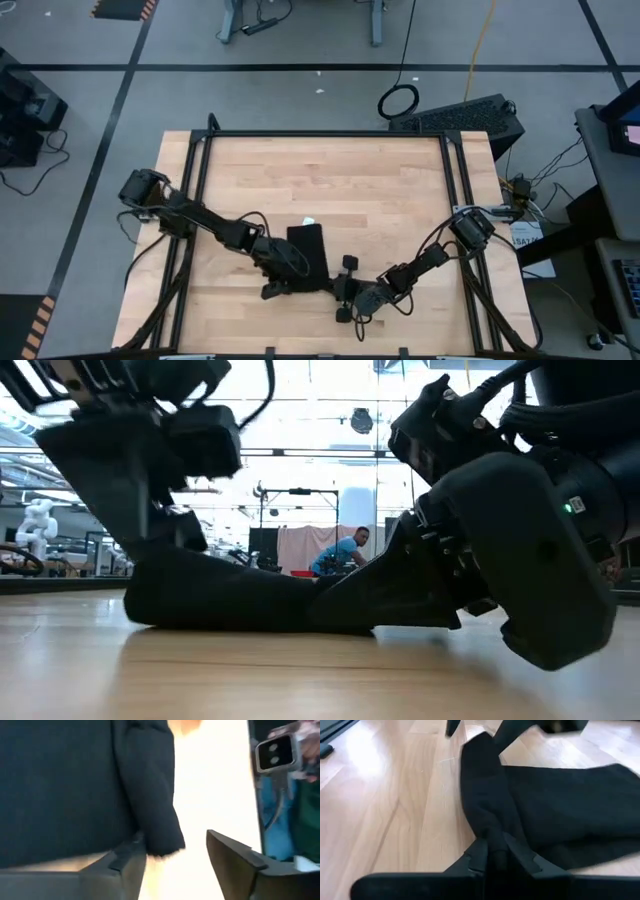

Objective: Roll napkin
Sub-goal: Roll the black napkin

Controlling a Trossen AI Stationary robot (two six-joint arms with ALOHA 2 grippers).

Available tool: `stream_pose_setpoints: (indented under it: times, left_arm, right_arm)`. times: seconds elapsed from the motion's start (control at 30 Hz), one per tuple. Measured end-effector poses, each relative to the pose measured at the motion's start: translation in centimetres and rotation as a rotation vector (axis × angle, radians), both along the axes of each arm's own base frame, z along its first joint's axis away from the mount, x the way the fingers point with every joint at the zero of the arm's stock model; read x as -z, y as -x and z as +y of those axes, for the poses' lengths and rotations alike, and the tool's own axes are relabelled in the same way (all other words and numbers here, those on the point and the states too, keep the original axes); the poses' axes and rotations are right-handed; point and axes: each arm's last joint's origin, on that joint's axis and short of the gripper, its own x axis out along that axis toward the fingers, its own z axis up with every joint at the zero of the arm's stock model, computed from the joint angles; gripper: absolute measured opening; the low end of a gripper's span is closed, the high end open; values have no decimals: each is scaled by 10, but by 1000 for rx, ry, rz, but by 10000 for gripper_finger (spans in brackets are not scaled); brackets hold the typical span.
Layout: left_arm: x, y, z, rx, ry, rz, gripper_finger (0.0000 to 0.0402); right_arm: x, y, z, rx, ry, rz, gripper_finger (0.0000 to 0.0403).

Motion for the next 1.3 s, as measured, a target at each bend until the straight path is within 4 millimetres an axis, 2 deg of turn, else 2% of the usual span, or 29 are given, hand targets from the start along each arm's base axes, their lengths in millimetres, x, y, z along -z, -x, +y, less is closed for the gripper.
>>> stream_pose_setpoints:
  times: [0.13,0.3,0.47,0.6,0.77,0.93,1.07,1.3]
  left_arm:
    - [-20,14,-6,-49,-157,-52,239]
    - [-36,30,-39,-89,-404,-283,244]
    - [-31,48,-75,-72,-623,-431,245]
    - [-18,56,-93,-20,-757,-494,245]
    - [3,52,-101,31,-817,-514,245]
    - [21,48,-99,21,-943,-498,245]
    - [22,49,-99,13,-1042,-526,245]
    - [20,47,-100,35,-1045,-549,245]
  right_arm:
    - [-1,-2,-1,-3,-52,-8,22]
    - [-3,-5,-3,8,-146,-36,19]
    - [-3,-9,-9,26,-260,-38,23]
    - [-5,-15,-15,3,-362,-34,21]
    - [-8,-20,-21,-6,-437,-48,23]
    - [-11,-21,-23,11,-488,-55,23]
    - [-14,-21,-23,2,-517,-45,23]
    - [-17,-25,-29,-2,-594,-30,23]
